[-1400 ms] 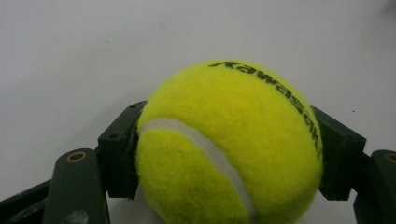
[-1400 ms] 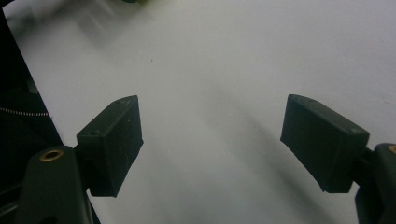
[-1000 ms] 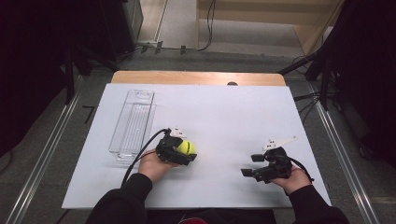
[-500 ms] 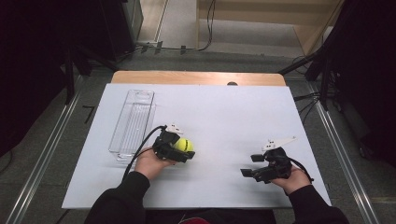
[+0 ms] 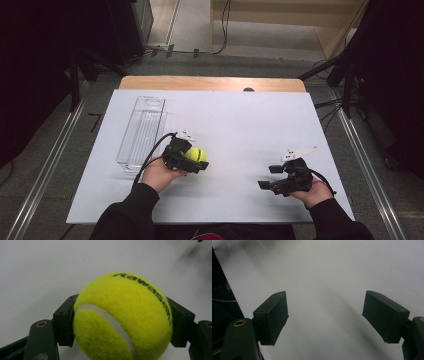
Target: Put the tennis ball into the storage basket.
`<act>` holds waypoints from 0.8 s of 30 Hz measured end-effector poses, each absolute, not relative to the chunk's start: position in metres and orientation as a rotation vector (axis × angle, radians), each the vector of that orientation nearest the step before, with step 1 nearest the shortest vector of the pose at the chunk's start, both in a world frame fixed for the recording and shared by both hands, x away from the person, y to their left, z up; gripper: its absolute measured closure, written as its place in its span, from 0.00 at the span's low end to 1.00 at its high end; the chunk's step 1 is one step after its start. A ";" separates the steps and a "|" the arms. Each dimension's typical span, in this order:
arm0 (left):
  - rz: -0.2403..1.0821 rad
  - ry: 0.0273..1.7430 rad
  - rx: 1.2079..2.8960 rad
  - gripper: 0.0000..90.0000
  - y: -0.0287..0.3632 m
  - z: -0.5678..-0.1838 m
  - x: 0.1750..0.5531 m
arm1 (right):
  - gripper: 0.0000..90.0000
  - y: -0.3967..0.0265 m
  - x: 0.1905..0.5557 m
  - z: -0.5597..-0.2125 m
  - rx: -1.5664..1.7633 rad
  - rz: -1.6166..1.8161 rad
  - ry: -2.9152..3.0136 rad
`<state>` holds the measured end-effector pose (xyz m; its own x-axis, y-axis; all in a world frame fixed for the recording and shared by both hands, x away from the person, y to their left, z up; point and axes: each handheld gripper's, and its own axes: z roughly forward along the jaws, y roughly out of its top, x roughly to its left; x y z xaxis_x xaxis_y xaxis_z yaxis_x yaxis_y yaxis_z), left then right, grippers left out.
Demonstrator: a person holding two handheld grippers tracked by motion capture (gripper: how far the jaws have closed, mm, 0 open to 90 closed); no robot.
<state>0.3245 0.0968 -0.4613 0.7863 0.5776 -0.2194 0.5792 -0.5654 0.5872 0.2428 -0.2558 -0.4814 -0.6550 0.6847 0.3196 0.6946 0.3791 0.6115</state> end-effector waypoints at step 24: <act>-0.005 0.818 2.321 0.30 0.100 -0.430 0.316 | 0.21 -0.256 0.243 -0.482 -1.297 -1.165 -2.603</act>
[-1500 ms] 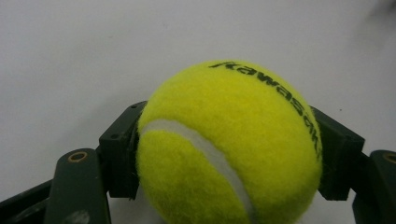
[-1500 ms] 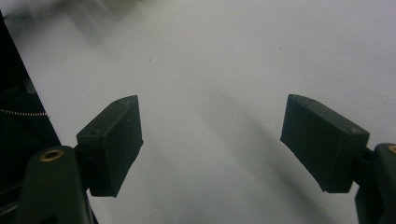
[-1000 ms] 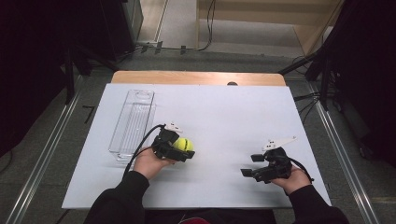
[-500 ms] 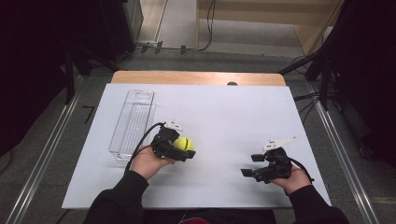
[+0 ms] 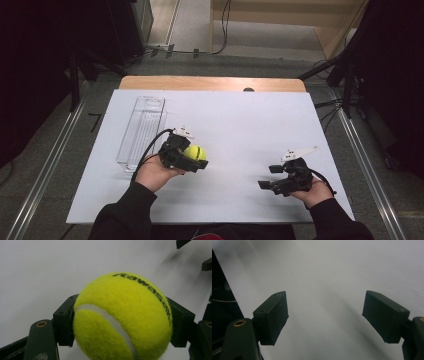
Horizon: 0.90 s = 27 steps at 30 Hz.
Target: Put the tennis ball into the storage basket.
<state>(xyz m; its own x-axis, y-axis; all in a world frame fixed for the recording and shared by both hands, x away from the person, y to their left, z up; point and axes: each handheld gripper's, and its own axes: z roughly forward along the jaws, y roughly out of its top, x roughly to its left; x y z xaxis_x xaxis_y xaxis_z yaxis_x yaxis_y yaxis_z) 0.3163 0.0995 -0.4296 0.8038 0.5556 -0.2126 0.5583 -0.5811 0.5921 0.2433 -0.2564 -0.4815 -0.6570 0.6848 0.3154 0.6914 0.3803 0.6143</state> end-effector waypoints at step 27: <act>0.011 0.867 2.291 0.29 0.117 -0.419 0.321 | 0.21 -0.256 0.243 -0.482 -1.298 -1.161 -2.599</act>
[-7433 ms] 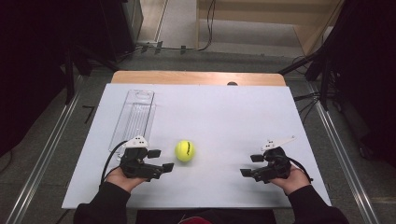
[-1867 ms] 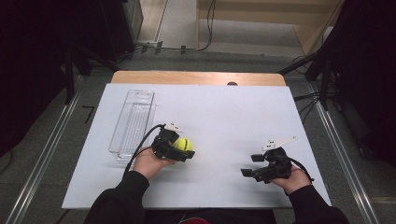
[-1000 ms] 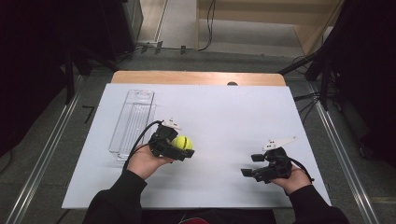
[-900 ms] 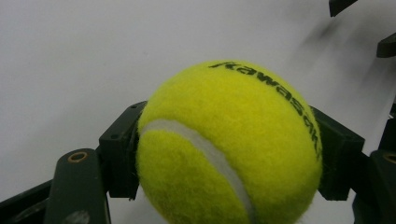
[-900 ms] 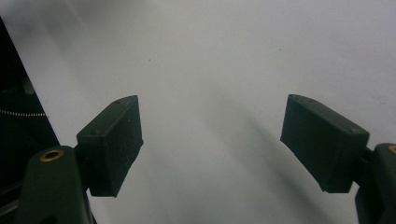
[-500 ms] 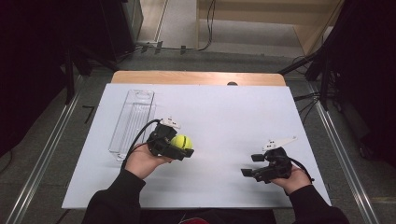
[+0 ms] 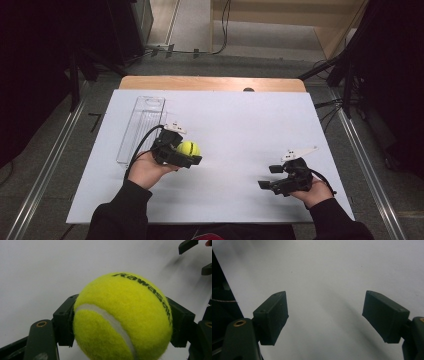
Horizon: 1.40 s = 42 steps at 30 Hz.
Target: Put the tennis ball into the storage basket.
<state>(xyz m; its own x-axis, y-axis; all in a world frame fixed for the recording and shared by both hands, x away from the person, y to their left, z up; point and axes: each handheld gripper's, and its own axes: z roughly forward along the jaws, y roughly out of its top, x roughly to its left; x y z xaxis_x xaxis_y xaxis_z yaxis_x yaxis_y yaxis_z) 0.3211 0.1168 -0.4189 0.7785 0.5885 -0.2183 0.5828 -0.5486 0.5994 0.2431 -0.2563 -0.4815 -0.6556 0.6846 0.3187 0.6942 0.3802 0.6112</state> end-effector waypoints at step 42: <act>0.052 0.991 2.269 0.29 0.158 -0.409 0.335 | 0.21 -0.256 0.243 -0.482 -1.288 -1.156 -2.604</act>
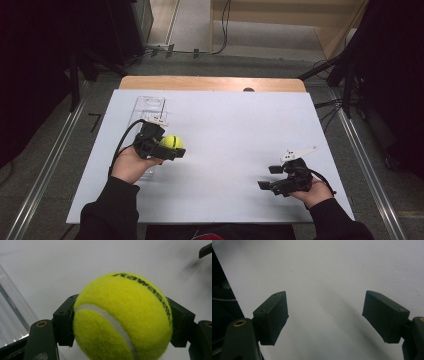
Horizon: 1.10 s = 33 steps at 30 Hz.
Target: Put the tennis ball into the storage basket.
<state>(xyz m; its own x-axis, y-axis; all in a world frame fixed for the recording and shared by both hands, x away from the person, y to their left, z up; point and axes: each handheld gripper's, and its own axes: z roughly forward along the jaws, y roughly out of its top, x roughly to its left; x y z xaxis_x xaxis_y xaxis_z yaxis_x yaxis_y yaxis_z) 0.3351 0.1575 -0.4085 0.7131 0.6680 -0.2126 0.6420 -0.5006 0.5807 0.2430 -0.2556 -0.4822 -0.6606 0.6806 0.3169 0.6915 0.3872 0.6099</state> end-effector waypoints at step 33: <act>0.109 1.081 2.216 0.29 0.189 -0.396 0.340 | 0.21 -0.255 0.243 -0.483 -1.286 -1.137 -2.610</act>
